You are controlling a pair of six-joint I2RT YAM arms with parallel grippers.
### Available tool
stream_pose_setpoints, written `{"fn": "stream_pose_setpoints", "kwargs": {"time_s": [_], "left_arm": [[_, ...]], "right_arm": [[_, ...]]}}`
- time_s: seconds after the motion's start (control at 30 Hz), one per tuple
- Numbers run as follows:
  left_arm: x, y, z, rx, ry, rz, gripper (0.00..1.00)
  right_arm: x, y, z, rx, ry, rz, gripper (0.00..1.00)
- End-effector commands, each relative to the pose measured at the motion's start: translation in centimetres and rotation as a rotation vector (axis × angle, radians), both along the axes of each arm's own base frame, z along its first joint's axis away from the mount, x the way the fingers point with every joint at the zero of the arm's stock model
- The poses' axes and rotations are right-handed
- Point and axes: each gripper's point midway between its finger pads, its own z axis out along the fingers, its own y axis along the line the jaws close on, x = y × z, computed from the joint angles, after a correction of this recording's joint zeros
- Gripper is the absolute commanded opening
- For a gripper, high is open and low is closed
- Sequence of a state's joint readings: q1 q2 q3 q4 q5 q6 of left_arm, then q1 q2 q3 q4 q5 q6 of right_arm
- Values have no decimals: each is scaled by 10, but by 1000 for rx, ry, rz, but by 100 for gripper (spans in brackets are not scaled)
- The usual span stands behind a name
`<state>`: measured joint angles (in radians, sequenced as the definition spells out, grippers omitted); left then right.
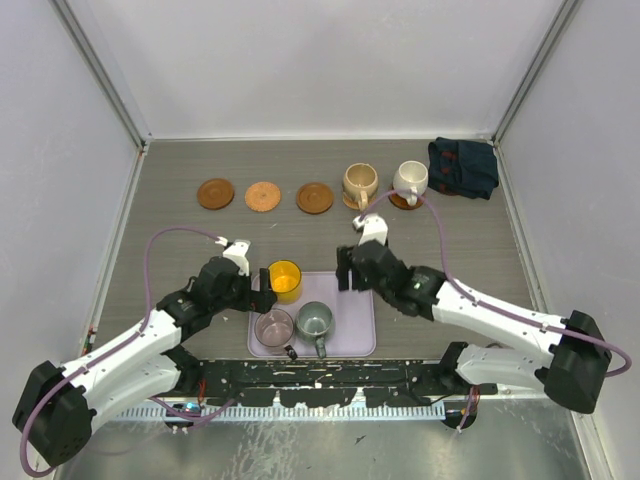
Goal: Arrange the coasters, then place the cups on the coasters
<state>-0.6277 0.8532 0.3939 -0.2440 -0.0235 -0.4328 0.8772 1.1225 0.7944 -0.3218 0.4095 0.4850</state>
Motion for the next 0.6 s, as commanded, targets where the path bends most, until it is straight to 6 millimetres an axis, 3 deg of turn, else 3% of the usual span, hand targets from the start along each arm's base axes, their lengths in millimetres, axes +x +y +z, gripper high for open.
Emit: {"fn": "stream_pose_setpoints", "kwargs": {"time_s": [0.0,0.2,0.43,0.57], "left_arm": [[13,-2,19,-24,-69,17,98],[13,-3,19,-29,-64,25,98],[11,-3,17,-34,-47,28,98],[10,-2,15,-34,-44,32,98]], "right_arm": [[-65,18,-25,49,153,105,73],[-111,40,-23,68,178,232,77],[-140,70,-15,89,190,342,82],[-154,81,-23,33,209,375,83]]}}
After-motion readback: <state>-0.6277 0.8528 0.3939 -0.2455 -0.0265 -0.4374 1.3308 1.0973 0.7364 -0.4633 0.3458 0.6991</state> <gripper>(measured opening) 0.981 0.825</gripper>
